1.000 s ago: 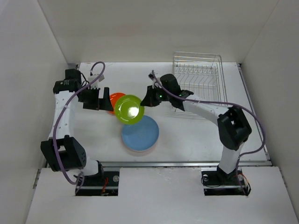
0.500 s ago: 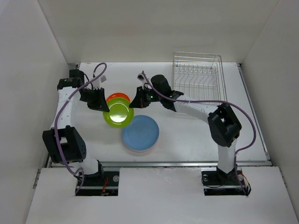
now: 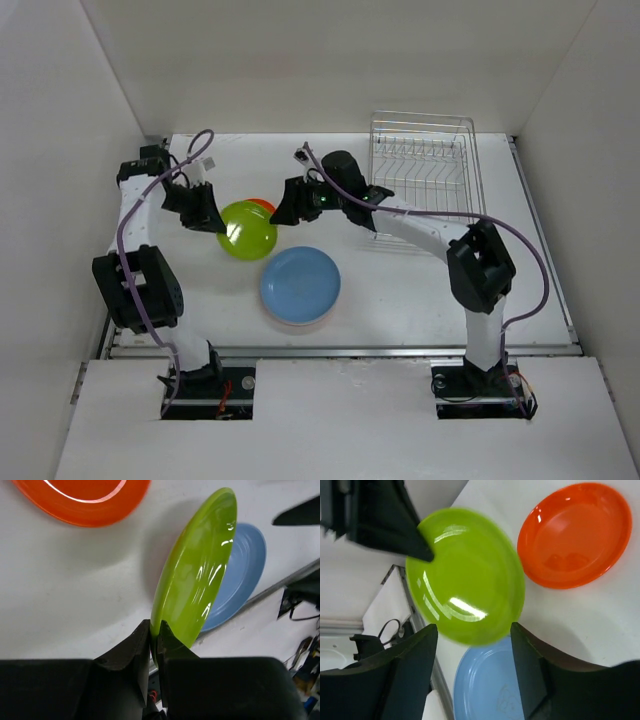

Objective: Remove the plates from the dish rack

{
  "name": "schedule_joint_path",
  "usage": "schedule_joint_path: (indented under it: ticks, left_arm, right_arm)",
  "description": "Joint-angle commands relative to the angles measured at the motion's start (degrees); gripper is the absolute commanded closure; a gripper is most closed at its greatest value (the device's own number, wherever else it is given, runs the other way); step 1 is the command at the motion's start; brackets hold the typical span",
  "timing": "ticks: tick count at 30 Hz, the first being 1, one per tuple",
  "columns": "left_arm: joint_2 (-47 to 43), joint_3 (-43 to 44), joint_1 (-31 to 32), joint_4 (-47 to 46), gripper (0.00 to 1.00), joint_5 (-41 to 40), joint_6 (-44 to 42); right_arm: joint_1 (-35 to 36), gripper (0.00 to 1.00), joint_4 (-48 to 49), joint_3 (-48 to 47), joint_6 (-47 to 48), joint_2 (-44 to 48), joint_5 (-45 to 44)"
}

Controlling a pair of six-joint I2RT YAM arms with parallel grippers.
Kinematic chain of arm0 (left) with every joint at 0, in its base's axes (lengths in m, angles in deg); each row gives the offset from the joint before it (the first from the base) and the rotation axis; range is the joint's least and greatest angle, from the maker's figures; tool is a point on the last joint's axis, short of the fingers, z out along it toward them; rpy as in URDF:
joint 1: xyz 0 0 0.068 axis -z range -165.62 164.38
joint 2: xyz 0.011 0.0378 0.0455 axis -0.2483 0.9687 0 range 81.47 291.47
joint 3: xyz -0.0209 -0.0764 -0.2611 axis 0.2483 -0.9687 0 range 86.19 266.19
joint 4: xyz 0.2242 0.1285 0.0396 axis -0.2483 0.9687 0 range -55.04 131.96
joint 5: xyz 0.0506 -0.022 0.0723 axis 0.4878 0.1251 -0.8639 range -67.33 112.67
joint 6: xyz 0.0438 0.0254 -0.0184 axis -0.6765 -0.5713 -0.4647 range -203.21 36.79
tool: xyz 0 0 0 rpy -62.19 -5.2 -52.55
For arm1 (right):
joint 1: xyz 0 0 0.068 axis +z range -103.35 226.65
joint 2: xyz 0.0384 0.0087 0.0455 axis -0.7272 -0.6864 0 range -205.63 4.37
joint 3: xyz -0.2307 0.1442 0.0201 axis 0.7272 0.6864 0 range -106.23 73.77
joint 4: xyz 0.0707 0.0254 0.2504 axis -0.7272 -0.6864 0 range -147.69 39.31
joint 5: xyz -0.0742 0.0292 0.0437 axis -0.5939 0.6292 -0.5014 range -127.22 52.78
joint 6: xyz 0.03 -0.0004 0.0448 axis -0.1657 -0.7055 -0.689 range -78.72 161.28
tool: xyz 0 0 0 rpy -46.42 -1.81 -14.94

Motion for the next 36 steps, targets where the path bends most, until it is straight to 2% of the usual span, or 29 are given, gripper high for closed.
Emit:
schedule_joint_path:
  ticks: [1, 4, 8, 13, 18, 21, 22, 25, 26, 29, 31, 36]
  left_arm:
    - [3.56, 5.48, -4.82, -3.65, 1.00, -1.02, 4.00]
    - [7.95, 9.43, -5.36, -3.66, 1.00, 2.76, 5.41]
    - [13.67, 12.08, -5.36, -7.86, 1.00, 5.04, 9.71]
    - [24.40, 17.96, -5.36, -6.83, 1.00, 6.80, 11.83]
    - [30.65, 21.48, -5.36, -6.82, 0.98, -0.22, 14.29]
    - [31.88, 21.48, -2.82, -6.82, 0.88, -4.59, 13.42]
    - [31.88, 21.48, -2.20, -6.82, 0.79, -6.45, 12.72]
    - [32.50, 21.48, -1.15, -6.82, 0.66, -9.72, 12.18]
    - [32.50, 21.48, -1.14, -6.82, 0.57, -10.76, 12.18]
    - [31.89, 20.96, 0.00, -6.82, 0.43, -14.54, 12.18]
    - [31.88, 20.44, 0.87, -6.82, 0.39, -17.17, 10.96]
    - [30.49, 20.43, 2.90, -6.82, 0.37, -20.78, 10.42]
  right_arm:
    - [-2.06, 0.33, 0.71, -2.61, 0.13, 3.08, -2.16]
    - [-3.65, 0.24, 0.71, -0.41, 0.13, 6.68, -6.73]
    - [-4.36, 0.24, 0.18, 3.19, 0.74, 9.76, -7.97]
    - [-4.89, 0.24, -0.35, 6.71, 1.88, 12.14, -8.51]
    - [-4.89, 0.24, -0.35, 9.52, 1.89, 15.03, -8.51]
    - [-4.89, 0.24, -0.35, 10.93, 2.41, 16.35, -9.20]
    - [-4.89, 0.24, -0.35, 11.46, 2.94, 17.05, -9.21]
    - [-4.89, 0.24, -1.66, 11.99, 4.08, 17.76, -9.91]
    - [-4.89, 0.24, -1.66, 11.99, 4.08, 18.28, -9.91]
    - [-4.89, 0.24, -1.67, 13.30, 4.08, 19.51, -10.43]
    - [-4.89, 0.24, -1.67, 13.83, 4.61, 20.31, -10.97]
    - [-4.89, 0.24, -2.90, 15.50, 5.14, 23.12, -13.33]
